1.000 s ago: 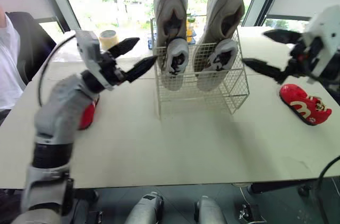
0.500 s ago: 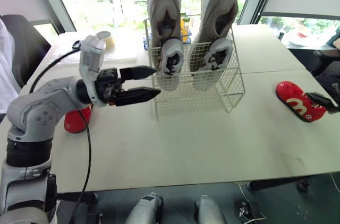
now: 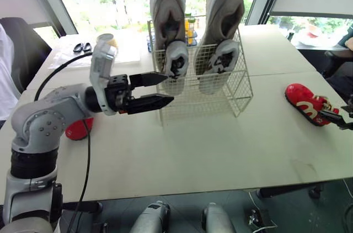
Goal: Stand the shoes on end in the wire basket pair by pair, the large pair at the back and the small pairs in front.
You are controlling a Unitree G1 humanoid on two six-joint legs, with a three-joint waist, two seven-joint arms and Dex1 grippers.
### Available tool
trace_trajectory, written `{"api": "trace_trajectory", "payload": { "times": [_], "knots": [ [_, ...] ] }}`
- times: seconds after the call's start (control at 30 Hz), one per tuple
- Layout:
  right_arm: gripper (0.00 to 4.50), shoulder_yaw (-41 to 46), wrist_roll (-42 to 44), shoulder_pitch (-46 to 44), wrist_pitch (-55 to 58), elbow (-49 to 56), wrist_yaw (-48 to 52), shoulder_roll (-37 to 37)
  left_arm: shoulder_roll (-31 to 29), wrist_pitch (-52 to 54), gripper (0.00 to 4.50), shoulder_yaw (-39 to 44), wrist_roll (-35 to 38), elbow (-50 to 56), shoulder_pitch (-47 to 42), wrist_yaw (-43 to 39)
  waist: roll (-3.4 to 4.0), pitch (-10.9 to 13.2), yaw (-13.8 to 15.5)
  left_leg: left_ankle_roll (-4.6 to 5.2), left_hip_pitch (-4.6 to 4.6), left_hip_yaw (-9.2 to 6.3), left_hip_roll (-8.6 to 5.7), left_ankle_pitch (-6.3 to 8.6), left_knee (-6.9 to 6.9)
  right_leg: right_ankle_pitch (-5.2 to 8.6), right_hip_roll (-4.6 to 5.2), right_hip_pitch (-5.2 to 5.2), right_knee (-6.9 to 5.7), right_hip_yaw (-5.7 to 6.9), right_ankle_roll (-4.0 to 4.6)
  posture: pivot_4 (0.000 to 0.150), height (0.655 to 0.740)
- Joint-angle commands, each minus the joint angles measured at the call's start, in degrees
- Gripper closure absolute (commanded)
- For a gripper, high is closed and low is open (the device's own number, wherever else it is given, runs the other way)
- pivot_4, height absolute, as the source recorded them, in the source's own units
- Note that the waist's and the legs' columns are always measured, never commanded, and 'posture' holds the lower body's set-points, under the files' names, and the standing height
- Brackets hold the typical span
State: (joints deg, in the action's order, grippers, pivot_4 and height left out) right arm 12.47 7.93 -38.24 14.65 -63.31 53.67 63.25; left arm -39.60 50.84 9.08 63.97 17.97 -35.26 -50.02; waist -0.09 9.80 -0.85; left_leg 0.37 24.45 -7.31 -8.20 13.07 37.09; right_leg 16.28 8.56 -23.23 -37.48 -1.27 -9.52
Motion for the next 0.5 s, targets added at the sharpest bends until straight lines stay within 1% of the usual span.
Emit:
{"api": "trace_trajectory", "payload": {
  "times": [0.03,0.17,0.2,0.23,0.4,0.47,0.5],
  "knots": [
    [0.0,-0.1,-0.9,-2.0,-1.8,-2.5,0.0,-0.3,0.5,-1.0,0.05,2.3,0.6,1.1,-0.3,1.6,0.0,0.0,-0.1,0.0,0.0,0.0,0.0,0.0,0.0,0.0,0.0,0.0,0.0,0.0,0.0,0.15,0.74],
    [0.0,0.0,-1.2,-4.0,-3.6,-4.8,-1.5,-1.3,0.7,-1.6,0.05,2.0,-0.6,0.7,-0.7,2.0,0.02,0.0,-0.1,-0.01,0.0,0.0,0.0,0.0,-0.01,0.0,0.0,0.0,0.0,-0.01,0.0,0.15,0.74],
    [0.54,0.1,-1.2,-4.4,-4.0,-5.2,-1.8,-1.5,0.8,-1.7,0.0,2.0,-0.9,0.6,-0.7,2.0,0.02,0.0,-0.1,-0.01,0.0,0.0,0.0,0.0,-0.01,0.0,0.0,-0.01,0.0,-0.01,0.0,0.15,0.74],
    [0.81,0.1,-1.2,-4.8,-4.4,-5.7,-1.9,-1.6,0.9,-1.8,0.0,2.0,-1.0,0.5,-0.8,2.0,0.02,0.0,-0.1,-0.01,0.0,0.0,0.0,0.0,-0.01,0.0,-0.01,-0.01,0.01,-0.01,0.0,0.15,0.74],
    [3.35,0.3,-0.7,-5.9,-5.3,-6.2,-1.4,-2.4,1.6,-2.3,0.0,1.5,-2.4,0.1,-1.5,2.0,0.02,0.0,-0.1,-0.01,0.0,0.0,0.0,0.0,-0.01,0.0,-0.01,0.0,0.02,-0.01,0.0,0.15,0.74],
    [4.15,0.2,-0.8,-6.0,-5.4,-6.1,-1.3,-2.6,1.9,-2.3,0.0,1.4,-2.6,0.0,-1.7,2.0,0.02,0.0,-0.1,-0.01,0.0,0.0,0.0,0.0,-0.01,0.0,-0.01,0.0,0.02,0.0,0.0,0.15,0.74],
    [4.42,0.2,-0.7,-6.0,-5.4,-6.0,-1.0,-2.7,2.0,-2.4,0.0,1.3,-2.8,-0.1,-1.8,2.0,0.02,0.0,-0.2,-0.01,0.0,0.0,0.0,0.0,-0.01,0.0,-0.01,0.0,0.02,0.0,0.0,0.15,0.74]
  ]
}}
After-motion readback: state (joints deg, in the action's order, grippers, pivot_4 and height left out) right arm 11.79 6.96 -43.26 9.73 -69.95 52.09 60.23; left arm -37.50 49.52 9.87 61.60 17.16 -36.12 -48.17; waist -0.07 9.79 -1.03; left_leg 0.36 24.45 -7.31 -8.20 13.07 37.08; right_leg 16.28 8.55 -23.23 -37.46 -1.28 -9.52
